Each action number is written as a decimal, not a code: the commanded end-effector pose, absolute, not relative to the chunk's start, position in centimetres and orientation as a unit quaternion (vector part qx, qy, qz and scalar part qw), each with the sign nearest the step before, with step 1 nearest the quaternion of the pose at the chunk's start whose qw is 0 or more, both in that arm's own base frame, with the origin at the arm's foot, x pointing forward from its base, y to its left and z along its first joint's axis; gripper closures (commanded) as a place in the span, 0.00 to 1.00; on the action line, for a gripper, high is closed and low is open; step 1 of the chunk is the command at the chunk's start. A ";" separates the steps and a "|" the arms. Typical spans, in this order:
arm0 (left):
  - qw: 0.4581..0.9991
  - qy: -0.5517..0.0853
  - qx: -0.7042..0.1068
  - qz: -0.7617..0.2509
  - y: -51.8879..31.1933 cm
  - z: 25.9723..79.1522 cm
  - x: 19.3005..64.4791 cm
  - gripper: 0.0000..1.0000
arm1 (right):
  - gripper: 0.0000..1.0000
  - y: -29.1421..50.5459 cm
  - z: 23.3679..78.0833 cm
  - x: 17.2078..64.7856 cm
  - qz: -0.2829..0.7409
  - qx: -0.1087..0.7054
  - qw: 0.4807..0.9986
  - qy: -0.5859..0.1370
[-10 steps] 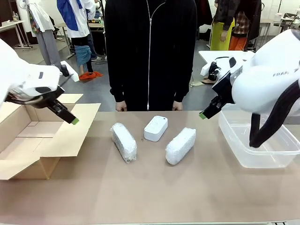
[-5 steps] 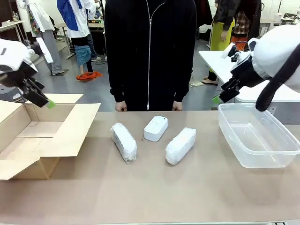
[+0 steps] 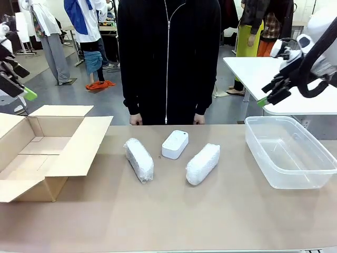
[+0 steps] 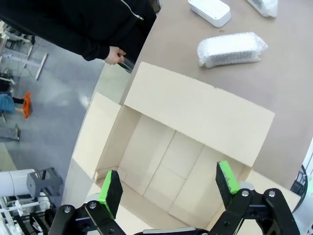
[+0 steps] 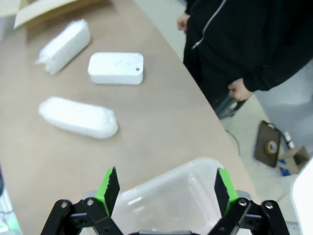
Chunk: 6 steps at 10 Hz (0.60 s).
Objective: Separate and place wrapped and unwrapped clocks.
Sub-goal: Pick up the Digital clock indicated by the person.
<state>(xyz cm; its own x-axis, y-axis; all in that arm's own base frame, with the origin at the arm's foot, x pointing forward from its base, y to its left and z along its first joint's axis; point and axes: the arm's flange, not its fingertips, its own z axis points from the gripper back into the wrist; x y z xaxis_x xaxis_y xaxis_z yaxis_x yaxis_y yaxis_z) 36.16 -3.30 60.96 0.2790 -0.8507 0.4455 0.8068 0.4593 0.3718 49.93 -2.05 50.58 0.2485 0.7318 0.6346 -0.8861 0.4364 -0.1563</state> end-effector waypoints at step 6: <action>0.763 -0.337 -0.033 -0.551 1.8 63.2 35.3 0.00 | 0.00 -9.8 56.7 47.1 0.564 0.117 0.739 -0.348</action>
